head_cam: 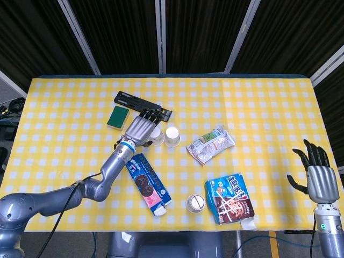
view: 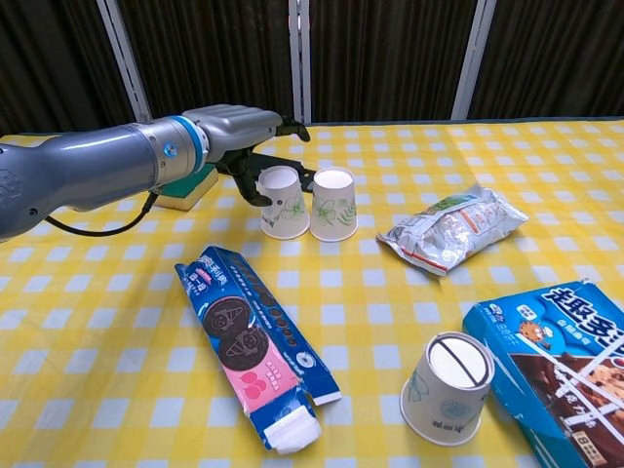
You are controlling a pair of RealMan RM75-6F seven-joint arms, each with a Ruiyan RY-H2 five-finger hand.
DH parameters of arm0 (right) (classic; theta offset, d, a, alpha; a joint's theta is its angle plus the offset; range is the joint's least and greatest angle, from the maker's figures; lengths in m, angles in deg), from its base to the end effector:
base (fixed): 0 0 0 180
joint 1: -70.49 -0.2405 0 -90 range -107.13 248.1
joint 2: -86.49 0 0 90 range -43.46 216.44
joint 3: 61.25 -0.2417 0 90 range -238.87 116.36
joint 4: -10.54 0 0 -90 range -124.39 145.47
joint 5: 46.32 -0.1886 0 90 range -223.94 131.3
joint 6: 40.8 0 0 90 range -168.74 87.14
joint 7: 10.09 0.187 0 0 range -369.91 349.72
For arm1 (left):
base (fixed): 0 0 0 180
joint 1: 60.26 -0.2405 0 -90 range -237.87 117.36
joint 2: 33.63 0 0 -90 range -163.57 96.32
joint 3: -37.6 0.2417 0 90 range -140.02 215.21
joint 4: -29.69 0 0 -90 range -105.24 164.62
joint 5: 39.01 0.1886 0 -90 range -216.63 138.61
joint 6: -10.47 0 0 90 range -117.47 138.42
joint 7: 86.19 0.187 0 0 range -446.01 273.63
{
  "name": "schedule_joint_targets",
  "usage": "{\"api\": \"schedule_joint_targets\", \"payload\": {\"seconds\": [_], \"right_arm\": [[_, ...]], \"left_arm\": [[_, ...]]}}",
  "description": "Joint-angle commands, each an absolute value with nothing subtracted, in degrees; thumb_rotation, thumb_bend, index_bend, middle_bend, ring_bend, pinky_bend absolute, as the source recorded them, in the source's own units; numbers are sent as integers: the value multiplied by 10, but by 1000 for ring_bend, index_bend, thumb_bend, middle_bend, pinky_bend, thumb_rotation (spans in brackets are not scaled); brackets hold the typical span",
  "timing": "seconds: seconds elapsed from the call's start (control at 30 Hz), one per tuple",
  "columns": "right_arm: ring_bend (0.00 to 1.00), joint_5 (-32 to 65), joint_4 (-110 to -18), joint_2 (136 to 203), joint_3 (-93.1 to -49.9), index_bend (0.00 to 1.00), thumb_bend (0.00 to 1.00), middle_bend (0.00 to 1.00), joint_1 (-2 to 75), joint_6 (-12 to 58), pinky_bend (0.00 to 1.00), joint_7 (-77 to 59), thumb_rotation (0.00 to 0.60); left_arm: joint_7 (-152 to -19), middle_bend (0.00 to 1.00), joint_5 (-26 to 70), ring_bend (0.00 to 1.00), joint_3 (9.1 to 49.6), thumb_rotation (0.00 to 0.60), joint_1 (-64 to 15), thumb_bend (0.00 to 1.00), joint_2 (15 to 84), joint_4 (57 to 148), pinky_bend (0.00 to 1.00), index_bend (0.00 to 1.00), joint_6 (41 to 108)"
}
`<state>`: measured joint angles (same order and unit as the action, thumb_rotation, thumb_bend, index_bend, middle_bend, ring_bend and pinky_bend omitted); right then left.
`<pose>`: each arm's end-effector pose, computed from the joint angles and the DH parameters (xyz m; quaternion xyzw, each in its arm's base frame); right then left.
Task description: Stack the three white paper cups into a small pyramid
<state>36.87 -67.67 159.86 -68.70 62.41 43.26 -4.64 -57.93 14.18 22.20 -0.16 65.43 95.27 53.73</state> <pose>-0.3099 -0.2550 0.1618 0.5636 -0.3717 0.4209 0.6059 -0.0551 0.4349 -0.0541 -0.7904 -0.3022 -0.3286 0.4195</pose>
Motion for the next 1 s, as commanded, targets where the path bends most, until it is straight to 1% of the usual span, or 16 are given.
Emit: {"api": "schedule_joint_targets", "payload": {"seconds": [0.03, 0.23, 0.33, 0.4, 0.57, 0.67, 0.87, 1.0], "right_arm": [[0, 370, -677, 1599, -686, 240, 148, 0, 624, 433, 49, -48, 600], [0, 375, -679, 1600, -682, 240, 148, 0, 624, 434, 47, -53, 600], [0, 378, -682, 1600, -680, 238, 148, 0, 625, 436, 44, -56, 600], [0, 379, -684, 1601, -678, 230, 148, 0, 625, 435, 38, -60, 600], [0, 379, -695, 1596, -674, 205, 136, 0, 624, 429, 23, -69, 600], [0, 383, -704, 1591, -674, 201, 132, 0, 626, 433, 23, -68, 600], [0, 401, -722, 1581, -668, 201, 132, 0, 631, 448, 22, -59, 600], [0, 417, -730, 1575, -656, 201, 132, 0, 632, 446, 22, -56, 600]], "left_arm": [[-583, 0, 146, 0, 226, 600, -8, 264, 646, 967, 0, 0, 551], [-606, 0, 181, 0, 241, 600, -48, 263, 608, 1035, 0, 0, 611], [-623, 0, 211, 0, 259, 600, -87, 263, 570, 1094, 0, 0, 659], [-626, 0, 233, 0, 278, 600, -117, 257, 539, 1135, 0, 0, 693], [-628, 0, 278, 0, 324, 600, -189, 166, 474, 1211, 0, 0, 776], [-648, 0, 315, 0, 355, 600, -237, 144, 442, 1236, 0, 0, 830], [-702, 0, 388, 0, 404, 600, -321, 143, 410, 1237, 0, 0, 923], [-728, 0, 424, 0, 426, 600, -363, 143, 399, 1224, 0, 0, 962]]}}
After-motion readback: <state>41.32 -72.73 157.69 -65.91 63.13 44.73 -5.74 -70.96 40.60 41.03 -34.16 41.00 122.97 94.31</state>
